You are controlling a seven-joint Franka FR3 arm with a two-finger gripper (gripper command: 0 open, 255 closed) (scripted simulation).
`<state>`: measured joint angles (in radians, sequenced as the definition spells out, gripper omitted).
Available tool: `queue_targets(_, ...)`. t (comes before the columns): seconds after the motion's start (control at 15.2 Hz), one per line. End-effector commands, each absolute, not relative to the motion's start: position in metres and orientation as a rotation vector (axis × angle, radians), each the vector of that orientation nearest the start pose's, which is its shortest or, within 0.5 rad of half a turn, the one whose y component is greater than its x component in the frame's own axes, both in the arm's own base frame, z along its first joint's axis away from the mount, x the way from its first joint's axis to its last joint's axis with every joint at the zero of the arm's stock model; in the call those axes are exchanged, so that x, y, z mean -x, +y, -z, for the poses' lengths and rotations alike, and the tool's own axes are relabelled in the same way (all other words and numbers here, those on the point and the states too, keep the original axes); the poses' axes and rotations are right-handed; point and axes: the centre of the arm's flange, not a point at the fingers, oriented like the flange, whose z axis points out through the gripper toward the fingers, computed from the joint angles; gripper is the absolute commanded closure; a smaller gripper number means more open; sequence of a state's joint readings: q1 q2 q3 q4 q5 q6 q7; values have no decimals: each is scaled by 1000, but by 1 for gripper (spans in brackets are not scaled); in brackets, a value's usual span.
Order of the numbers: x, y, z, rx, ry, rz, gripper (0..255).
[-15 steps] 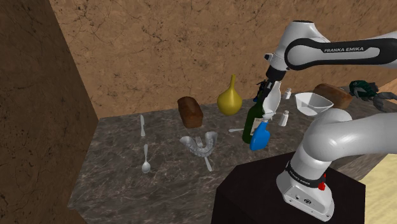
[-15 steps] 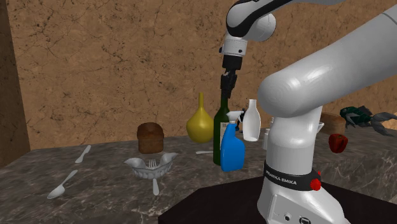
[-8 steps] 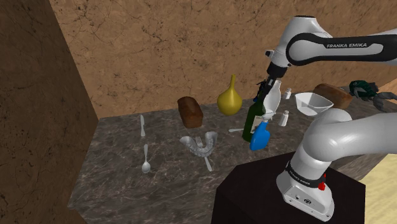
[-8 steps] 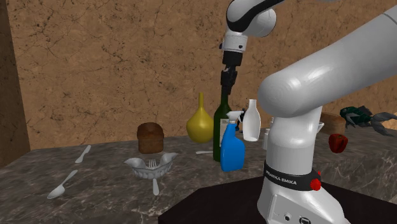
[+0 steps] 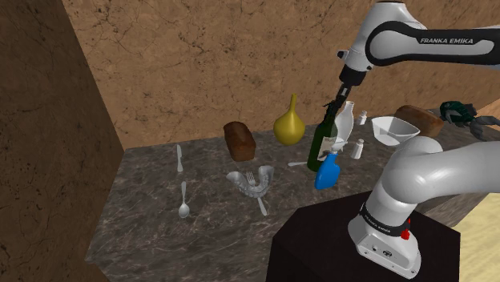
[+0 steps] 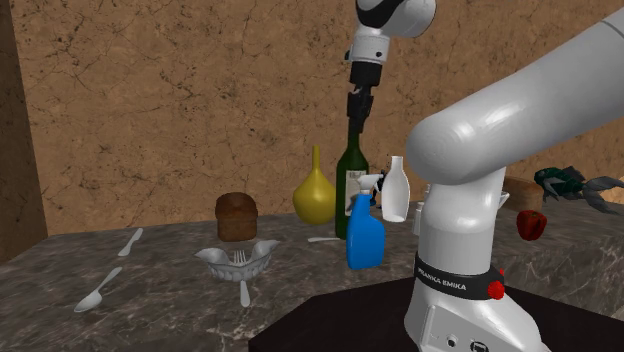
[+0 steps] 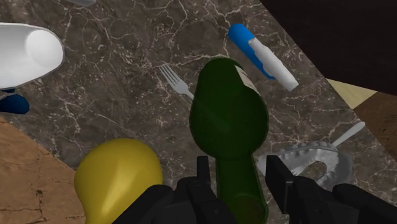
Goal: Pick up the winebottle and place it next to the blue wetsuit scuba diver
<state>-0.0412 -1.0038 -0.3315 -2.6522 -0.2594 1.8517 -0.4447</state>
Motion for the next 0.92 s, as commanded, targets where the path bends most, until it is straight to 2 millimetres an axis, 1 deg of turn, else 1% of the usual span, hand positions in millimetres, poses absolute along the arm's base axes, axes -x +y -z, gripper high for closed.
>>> queue_targets(0.0,-257,-135,-531,3143,-387,284,255)
queue_targets(0.86,-257,-135,-599,3143,-387,284,255)
